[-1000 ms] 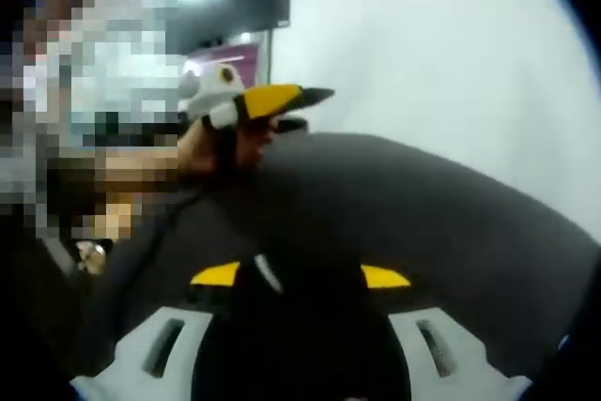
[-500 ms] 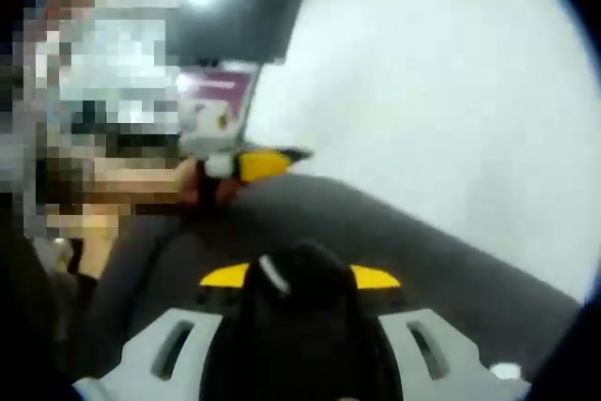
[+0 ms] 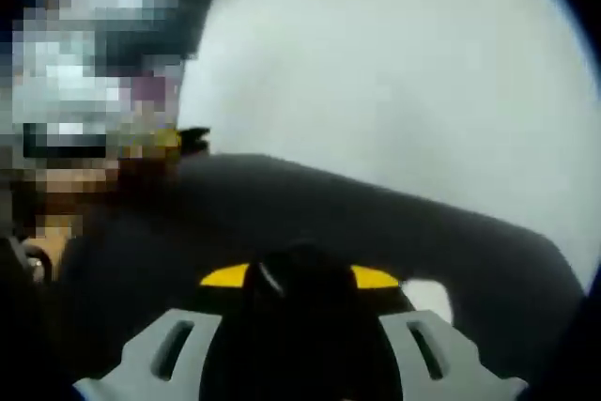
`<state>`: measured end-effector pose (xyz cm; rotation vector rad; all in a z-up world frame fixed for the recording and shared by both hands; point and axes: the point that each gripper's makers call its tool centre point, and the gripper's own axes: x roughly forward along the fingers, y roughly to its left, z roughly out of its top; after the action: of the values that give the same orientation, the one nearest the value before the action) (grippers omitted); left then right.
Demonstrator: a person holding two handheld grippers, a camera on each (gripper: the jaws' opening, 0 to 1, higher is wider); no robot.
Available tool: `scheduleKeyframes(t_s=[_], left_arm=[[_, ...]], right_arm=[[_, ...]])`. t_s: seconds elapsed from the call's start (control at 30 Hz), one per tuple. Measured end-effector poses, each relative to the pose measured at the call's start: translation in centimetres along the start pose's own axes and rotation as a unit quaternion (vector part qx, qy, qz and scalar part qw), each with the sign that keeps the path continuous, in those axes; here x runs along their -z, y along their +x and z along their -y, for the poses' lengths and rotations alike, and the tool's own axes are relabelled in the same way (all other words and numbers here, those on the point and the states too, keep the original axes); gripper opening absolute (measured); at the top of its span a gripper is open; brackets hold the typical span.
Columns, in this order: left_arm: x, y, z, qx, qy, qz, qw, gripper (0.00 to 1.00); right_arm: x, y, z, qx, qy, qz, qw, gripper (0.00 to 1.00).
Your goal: Pick up three earphones and place each one into its charging case using tactile feedback, ensure that each earphone is properly inserted and securely positioned inside the case.
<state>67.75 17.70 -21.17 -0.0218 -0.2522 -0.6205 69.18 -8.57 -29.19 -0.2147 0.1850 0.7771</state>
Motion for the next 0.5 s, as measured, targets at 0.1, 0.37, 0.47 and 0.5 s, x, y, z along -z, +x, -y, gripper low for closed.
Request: scheduleKeyframes(t_s=[0.1,0.37,0.47,0.5], left_arm=[[0.2,0.0,-0.1,0.0,0.001,-0.003,1.0,0.69],[0.9,0.1,-0.2,0.0,0.01,-0.018,0.9998,0.69],[1.3,0.1,-0.2,-0.001,0.01,-0.025,0.9996,0.69],[1.5,0.1,-0.3,-0.002,0.012,-0.029,0.9995,0.69]], right_arm=[[0.5,0.3,0.5,0.005,0.007,-0.007,0.9999,0.4],[1.9,1.3,0.2,0.003,-0.013,-0.041,0.9991,0.4],[2.2,1.4,-0.1,0.006,-0.025,-0.043,0.9987,0.41],[2.2,1.4,-0.1,0.004,-0.025,-0.042,0.9988,0.41]])
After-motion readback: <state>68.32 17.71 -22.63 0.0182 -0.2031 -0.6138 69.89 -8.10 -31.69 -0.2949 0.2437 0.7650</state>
